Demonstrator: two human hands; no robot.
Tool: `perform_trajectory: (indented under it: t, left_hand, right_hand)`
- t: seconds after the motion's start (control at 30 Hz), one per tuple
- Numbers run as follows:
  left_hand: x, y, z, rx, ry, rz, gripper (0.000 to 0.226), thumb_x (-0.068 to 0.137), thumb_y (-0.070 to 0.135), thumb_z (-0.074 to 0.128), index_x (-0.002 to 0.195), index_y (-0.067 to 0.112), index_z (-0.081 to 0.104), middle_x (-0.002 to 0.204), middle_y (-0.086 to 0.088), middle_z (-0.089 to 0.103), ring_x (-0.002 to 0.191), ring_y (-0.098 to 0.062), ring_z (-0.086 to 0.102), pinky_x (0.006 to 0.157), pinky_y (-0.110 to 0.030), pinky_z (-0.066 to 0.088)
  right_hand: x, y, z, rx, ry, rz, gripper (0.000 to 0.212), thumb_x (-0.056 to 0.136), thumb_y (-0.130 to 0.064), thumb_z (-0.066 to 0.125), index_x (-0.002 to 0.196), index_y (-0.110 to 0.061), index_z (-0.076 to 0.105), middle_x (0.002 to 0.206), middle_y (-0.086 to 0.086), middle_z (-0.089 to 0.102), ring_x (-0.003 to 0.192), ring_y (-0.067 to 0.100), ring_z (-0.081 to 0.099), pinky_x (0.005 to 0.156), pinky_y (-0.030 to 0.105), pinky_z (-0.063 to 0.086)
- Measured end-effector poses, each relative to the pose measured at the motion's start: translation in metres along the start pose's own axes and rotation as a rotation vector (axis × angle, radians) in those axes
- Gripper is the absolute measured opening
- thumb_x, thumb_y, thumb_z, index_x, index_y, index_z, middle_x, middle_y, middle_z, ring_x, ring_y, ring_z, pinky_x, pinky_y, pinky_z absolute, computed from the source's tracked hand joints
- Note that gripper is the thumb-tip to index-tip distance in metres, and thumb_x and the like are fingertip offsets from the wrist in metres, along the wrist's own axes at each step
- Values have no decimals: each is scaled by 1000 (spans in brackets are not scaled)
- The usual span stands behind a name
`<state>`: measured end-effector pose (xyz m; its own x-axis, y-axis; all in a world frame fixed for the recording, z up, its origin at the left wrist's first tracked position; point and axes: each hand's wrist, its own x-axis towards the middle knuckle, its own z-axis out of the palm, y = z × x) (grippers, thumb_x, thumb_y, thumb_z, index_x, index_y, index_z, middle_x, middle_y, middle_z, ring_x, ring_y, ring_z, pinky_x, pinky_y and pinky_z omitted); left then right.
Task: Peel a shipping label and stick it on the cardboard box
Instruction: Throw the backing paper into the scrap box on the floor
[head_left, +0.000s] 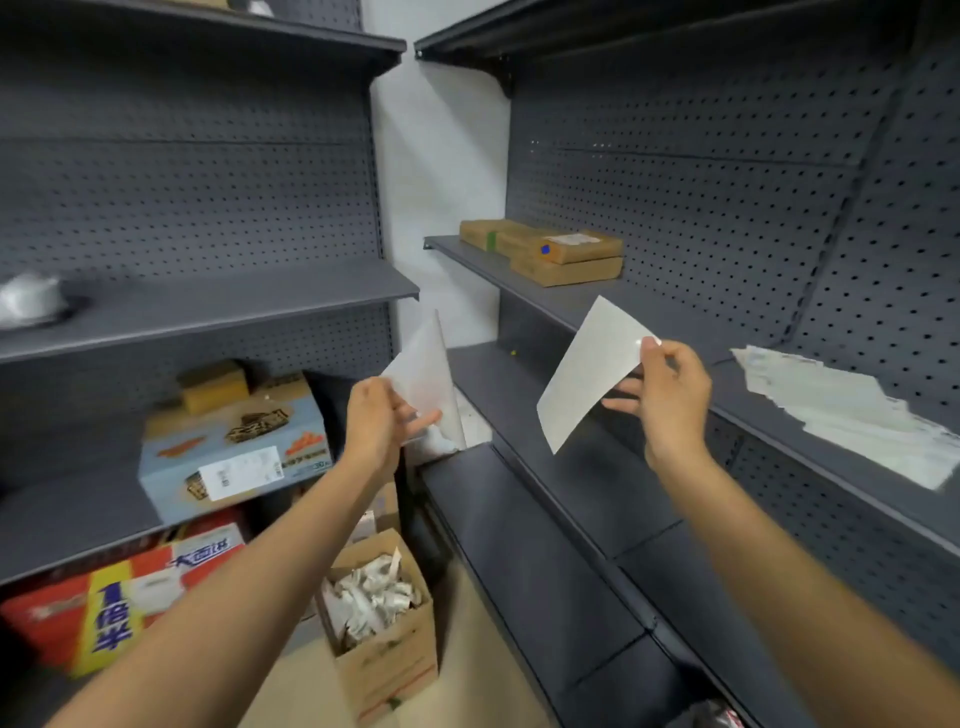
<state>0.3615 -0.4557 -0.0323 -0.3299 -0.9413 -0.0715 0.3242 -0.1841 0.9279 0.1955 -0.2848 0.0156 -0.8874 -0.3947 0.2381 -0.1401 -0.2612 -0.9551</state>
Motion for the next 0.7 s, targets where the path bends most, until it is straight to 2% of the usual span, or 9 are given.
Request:
perform_trajectory:
  t: [0.07,0.17,0.23,0.33,0.47,0.53,0.57,0.63,0.7]
  left_hand:
    - [22,-11,-25,10,35,-30,25,83,7,27,60,16,31,52,1,28,50,-15,29,67,-43,57]
    - [49,-31,-57,12,84,-72,13,85,12,29,76,12,38,66,-5,31,59,-18,37,62,-40,59]
    - [64,-43,-73,16,146,-92,18,87,11,28,71,12,37,63,-3,27,52,-14,35,65,-42,60]
    - [86,-62,-95,29,230,-116,24,89,9,27,68,13,38,61,-3,26,45,-12,37,75,-46,56]
    - [124,-94,-124,66,316,-147,18,87,8,28,71,10,36,61,-4,28,53,-16,37,58,-39,60]
    - [144,-109,-139,78,335,-184,12,85,9,29,79,7,38,67,-7,32,56,-17,40,56,-38,59]
    - [154,-119,-146,82,340,-205,13,85,10,30,88,4,41,74,-13,38,61,-20,46,55,-36,59]
    - [175,-142,-159,76,363,-254,30,85,14,32,109,0,44,99,-22,47,82,-32,57,54,-35,58]
    - [191,-163,-168,72,407,-287,32,89,16,33,117,2,41,113,-23,48,97,-37,57,53,-36,59]
  right_hand:
    - [6,19,27,-22,-33,30,21,93,-24,42,73,-20,47,87,13,58,66,25,62,41,22,53]
    - [13,47,61,-49,-82,78,19,93,-24,43,76,-17,49,91,14,59,69,25,62,42,22,53]
    - [19,66,83,-67,-111,99,16,93,-22,44,81,-13,50,91,13,59,66,23,62,41,22,53]
    - [29,97,115,-102,-150,134,17,92,-21,44,76,-15,48,88,14,57,62,22,60,40,23,53]
    - [45,143,153,-126,-229,203,19,92,-22,46,73,-18,47,77,6,55,62,23,58,40,24,53]
    - [53,168,171,-134,-270,229,17,92,-22,45,76,-17,47,73,2,54,59,19,58,40,24,52]
    - [58,182,180,-142,-291,247,16,92,-22,45,77,-16,47,73,3,55,59,19,58,40,23,52]
    - [69,213,199,-170,-334,283,13,92,-22,45,83,-14,48,82,8,58,63,21,60,40,21,52]
    - [77,242,214,-220,-369,316,12,93,-23,45,92,-11,50,97,15,60,73,25,62,43,20,53]
